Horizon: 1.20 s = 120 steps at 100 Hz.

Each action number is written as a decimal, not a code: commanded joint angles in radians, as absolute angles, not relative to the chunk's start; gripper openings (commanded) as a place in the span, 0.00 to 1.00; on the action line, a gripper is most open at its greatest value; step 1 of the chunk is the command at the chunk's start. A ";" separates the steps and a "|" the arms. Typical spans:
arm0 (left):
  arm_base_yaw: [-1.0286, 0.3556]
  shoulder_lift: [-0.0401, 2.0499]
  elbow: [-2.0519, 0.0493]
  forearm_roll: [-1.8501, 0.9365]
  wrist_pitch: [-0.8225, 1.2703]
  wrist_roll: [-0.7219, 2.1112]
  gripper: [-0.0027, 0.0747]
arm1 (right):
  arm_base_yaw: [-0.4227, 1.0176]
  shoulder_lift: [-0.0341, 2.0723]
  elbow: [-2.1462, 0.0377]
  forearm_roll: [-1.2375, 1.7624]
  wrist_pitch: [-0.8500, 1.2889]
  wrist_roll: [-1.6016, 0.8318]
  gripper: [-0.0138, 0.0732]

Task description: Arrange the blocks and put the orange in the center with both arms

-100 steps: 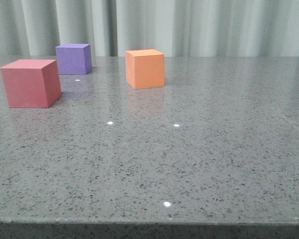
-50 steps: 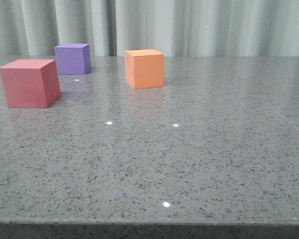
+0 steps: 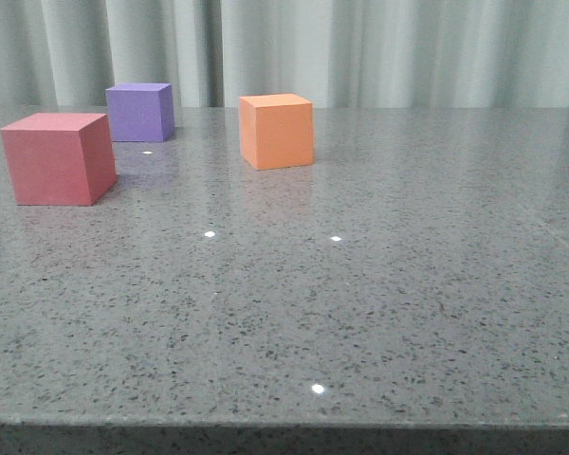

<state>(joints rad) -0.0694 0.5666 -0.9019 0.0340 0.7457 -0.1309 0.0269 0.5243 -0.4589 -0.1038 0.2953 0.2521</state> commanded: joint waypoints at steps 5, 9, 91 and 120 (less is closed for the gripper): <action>-0.069 0.658 -1.008 0.027 0.718 -0.130 0.01 | 0.024 0.523 -0.486 -0.107 0.219 0.246 0.08; -0.069 0.675 -1.013 0.036 0.719 -0.130 0.01 | 0.024 0.523 -0.486 -0.107 0.219 0.246 0.08; -0.069 0.744 -1.013 0.043 0.747 -0.130 0.87 | 0.024 0.523 -0.486 -0.107 0.219 0.246 0.08; -0.069 0.787 -1.013 -0.070 0.736 -0.131 0.84 | 0.024 0.523 -0.486 -0.107 0.219 0.246 0.08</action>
<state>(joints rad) -0.0694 0.7665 -0.9819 -0.0067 0.8201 -0.1309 0.0269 0.5243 -0.4589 -0.1038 0.2953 0.2521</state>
